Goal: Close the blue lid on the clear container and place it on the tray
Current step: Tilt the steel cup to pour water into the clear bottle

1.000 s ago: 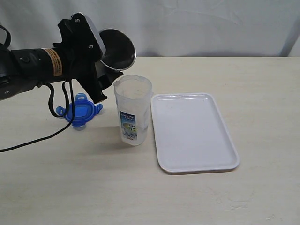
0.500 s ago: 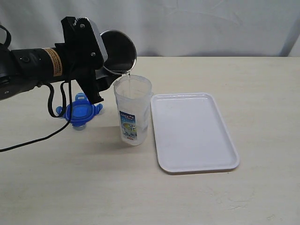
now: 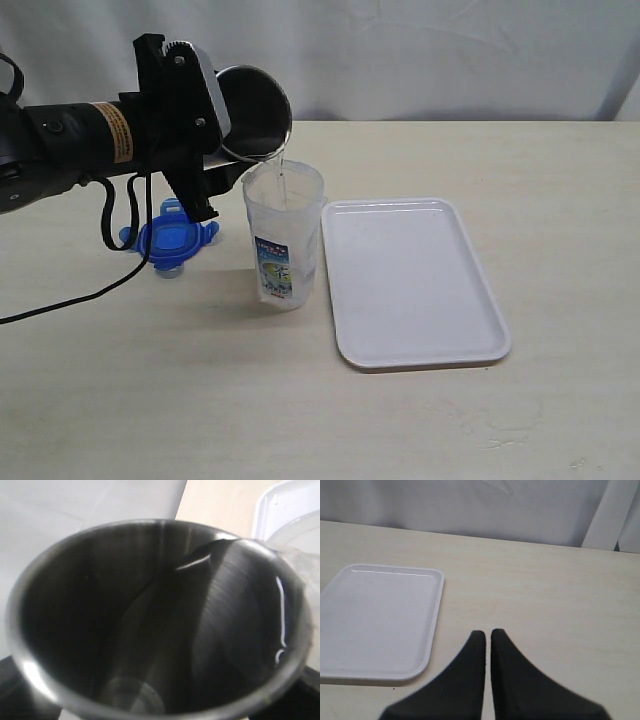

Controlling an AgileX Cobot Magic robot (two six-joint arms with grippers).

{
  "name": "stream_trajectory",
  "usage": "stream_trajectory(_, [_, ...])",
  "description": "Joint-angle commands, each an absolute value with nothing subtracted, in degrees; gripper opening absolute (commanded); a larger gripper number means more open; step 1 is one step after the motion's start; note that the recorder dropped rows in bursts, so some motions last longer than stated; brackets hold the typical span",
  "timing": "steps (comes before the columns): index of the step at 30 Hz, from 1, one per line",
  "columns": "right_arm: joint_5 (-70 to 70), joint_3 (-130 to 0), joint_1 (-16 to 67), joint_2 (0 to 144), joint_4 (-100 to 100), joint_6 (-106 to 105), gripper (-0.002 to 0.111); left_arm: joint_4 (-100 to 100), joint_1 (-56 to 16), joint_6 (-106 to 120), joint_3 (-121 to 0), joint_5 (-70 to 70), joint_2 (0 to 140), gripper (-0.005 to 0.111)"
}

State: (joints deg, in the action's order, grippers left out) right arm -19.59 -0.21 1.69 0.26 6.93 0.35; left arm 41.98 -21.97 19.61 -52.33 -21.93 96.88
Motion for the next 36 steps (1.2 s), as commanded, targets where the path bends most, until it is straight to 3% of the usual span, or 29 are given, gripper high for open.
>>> stream_trajectory(1, [-19.6,0.0,1.5,0.0,6.6,0.4,0.005,41.4,-22.0,20.8,-53.4,-25.4,96.4,0.0])
stream_trajectory(17, [-19.6,0.0,1.5,0.0,6.6,0.4,0.005,41.4,-22.0,22.7,-53.4,-25.4,96.4,0.0])
stream_trajectory(26, [-19.6,0.0,1.5,0.0,6.6,0.4,0.005,41.2,-22.0,13.0,-53.4,-25.2,96.4,0.0])
stream_trajectory(36, [-19.6,0.0,1.5,0.0,6.6,0.4,0.005,41.2,-22.0,27.0,-53.4,-25.2,96.4,0.0])
